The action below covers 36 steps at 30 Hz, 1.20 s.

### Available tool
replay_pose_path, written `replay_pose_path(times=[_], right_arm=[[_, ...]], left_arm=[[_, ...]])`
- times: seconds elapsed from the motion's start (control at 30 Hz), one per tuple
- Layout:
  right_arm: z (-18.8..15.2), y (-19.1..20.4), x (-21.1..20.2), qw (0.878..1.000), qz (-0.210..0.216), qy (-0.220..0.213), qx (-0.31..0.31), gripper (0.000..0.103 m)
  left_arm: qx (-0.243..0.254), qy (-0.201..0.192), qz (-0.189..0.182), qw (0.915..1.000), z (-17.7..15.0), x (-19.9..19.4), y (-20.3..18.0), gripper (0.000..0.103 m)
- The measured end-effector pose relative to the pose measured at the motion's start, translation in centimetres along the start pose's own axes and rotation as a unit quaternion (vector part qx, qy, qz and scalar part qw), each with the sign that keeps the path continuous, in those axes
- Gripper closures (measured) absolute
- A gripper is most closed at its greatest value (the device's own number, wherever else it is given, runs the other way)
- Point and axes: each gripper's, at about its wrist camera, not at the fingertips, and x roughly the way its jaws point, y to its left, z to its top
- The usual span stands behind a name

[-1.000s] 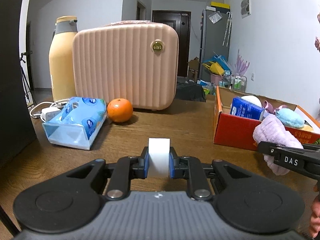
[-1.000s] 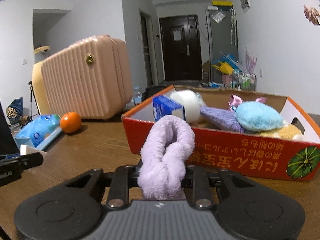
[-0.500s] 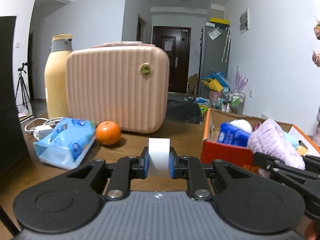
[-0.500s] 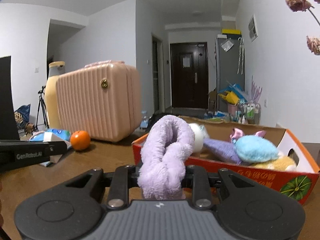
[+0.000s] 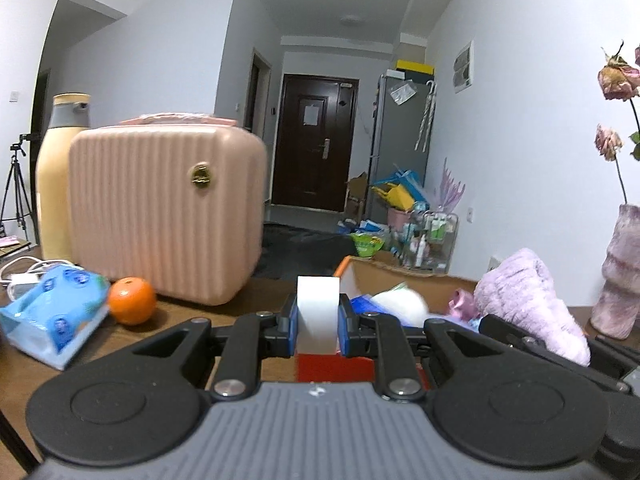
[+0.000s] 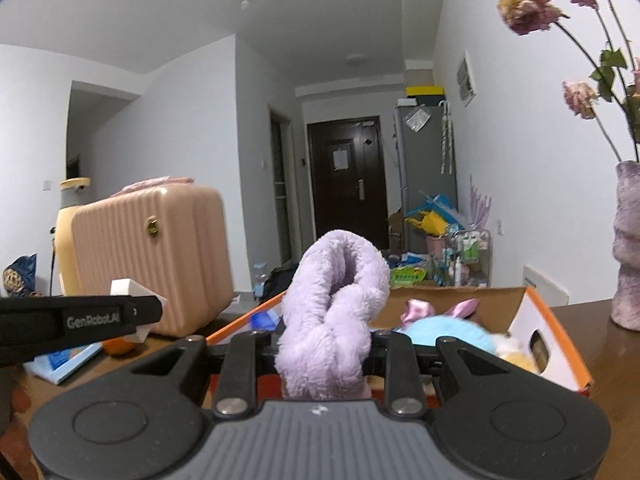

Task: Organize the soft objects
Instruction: 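Carry the wedge in the left tool and headband in the right tool over the box, then open both tools to drop the wedge and headband into the box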

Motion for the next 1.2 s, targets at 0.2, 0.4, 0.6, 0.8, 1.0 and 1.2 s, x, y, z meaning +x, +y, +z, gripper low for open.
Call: replay_pose_path(times=[0.2,0.4,0.6,0.8,1.0,1.2], right_arm=[[0.7,-3.0,0.6,1.000,-0.021,-0.018,0.011,0.077],[1.2,-5.9,1.9,0.998,-0.046,-0.026,0.014,0.077],[1.7,-8.6,3.4,0.997,-0.067,-0.025,0.015,0.077],[1.9,-10.0,4.8,0.996,-0.089,-0.026,0.001,0.077],[1.6,-10.6,7.0,0.992,-0.119,-0.021,-0.021,0.077],[1.0,-10.7,8.7,0.992,-0.121,0.007,-0.038,0.052]], left_arm=[[-0.003,-0.014,-0.015,0.9998,0.6,1.3,-3.0,0.084],[0.002,-0.016,-0.027,0.9995,1.0,3.5,-5.7,0.084],[0.010,-0.018,-0.029,0.9994,1.1,6.0,-7.9,0.084],[0.028,-0.027,-0.022,0.9990,1.3,8.8,-10.2,0.084],[0.040,-0.018,-0.013,0.9990,0.8,11.8,-11.0,0.084],[0.036,-0.013,-0.008,0.9992,0.4,12.0,-10.5,0.056]])
